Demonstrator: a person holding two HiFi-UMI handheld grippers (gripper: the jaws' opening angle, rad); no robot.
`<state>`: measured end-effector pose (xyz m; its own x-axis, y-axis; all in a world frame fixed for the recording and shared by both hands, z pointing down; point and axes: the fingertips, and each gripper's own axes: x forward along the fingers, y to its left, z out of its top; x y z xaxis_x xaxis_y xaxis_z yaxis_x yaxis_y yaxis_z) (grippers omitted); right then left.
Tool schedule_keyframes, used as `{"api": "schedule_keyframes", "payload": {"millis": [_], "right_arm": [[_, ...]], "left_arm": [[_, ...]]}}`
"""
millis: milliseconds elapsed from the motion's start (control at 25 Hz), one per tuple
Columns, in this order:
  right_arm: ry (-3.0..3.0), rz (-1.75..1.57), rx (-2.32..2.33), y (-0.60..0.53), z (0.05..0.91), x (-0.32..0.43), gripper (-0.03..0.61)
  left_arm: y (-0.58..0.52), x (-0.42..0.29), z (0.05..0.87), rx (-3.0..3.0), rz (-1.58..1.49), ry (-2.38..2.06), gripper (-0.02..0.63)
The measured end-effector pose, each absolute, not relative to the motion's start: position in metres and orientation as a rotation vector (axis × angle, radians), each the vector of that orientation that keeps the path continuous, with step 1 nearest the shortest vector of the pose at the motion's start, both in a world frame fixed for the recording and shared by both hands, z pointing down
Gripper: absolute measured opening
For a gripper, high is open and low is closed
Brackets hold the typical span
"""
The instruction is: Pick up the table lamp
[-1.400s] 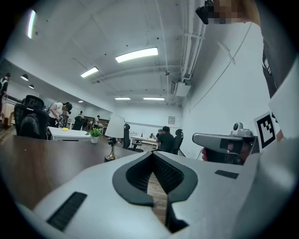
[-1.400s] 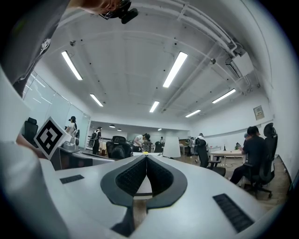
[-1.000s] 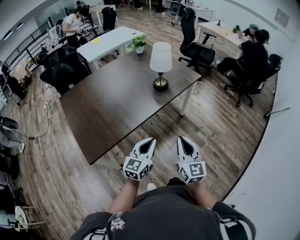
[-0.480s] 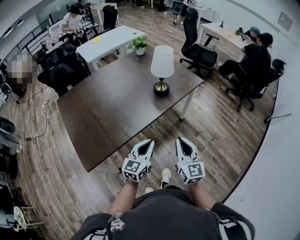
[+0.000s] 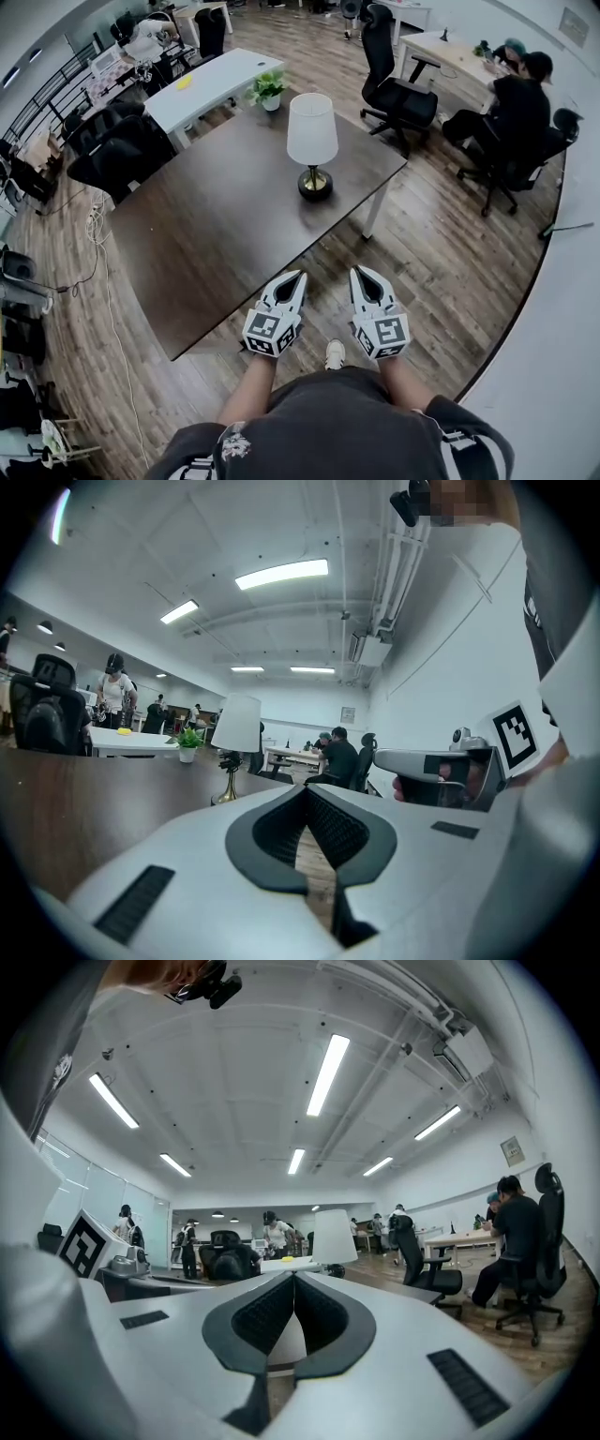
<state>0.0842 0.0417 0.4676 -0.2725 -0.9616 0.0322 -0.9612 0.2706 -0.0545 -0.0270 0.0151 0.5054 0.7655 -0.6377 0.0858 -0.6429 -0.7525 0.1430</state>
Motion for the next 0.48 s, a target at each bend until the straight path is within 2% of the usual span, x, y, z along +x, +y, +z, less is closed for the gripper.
{"api": "schedule_keyframes", "payload": {"millis": [480], "right_arm": [[2.605, -0.157, -1.739, -0.017, 0.484, 0.092, 0.025]], "left_arm": [[-0.029, -0.016, 0.517, 2.727, 0.109, -1.141, 0.008]]}}
